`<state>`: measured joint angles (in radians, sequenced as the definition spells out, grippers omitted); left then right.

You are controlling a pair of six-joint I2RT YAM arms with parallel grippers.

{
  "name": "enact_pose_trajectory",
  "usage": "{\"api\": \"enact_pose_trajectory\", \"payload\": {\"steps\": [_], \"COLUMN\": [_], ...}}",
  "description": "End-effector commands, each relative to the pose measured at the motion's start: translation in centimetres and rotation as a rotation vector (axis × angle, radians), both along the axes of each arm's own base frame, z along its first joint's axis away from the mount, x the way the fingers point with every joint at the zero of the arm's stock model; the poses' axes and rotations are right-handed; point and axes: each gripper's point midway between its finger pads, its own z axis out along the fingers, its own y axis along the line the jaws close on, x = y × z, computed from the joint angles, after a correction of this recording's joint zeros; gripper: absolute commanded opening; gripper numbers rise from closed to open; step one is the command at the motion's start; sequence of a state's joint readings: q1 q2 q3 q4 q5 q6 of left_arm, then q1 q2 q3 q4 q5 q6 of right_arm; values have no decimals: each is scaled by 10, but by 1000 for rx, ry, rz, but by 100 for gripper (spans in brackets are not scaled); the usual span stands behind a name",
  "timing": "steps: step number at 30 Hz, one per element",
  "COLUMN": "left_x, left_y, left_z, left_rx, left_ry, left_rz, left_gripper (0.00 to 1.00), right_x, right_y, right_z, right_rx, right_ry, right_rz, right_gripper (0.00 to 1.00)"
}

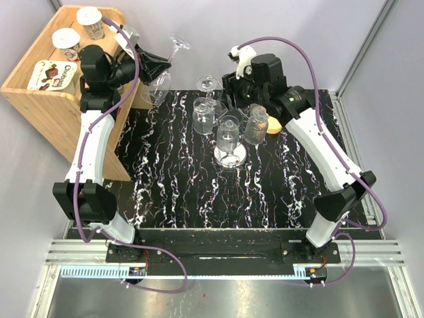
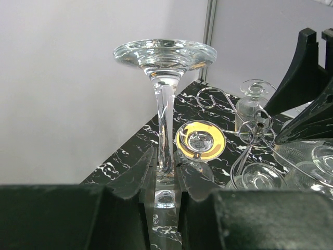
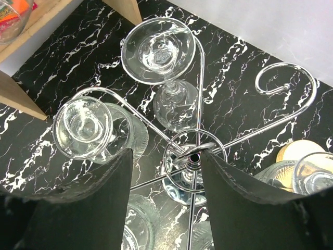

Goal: Place the wine glass upside down on the wine glass rack

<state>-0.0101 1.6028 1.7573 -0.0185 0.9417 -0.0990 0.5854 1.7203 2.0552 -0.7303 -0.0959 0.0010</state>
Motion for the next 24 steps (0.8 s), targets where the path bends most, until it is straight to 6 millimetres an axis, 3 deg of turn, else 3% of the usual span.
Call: {"api": "enact_pose_trajectory", "payload": {"steps": [1, 12, 24], "left_x": [-25, -31, -38], "left_y": [2, -2, -6], "left_z": [53, 52, 51], "left_rx": [-20, -34, -43], "left_ry": [-166, -169, -171], "left_rz": [-1, -46, -86], "left_gripper": [0, 0, 0], "right_x": [7, 22, 26], "right_y": [-3, -21, -1], "right_z": [21, 11, -3], "right_rx": [15, -100, -102], "right_ry": [-70, -129, -102], "right_rz": [-85, -181, -154], "right_gripper": [60, 52, 49]}}
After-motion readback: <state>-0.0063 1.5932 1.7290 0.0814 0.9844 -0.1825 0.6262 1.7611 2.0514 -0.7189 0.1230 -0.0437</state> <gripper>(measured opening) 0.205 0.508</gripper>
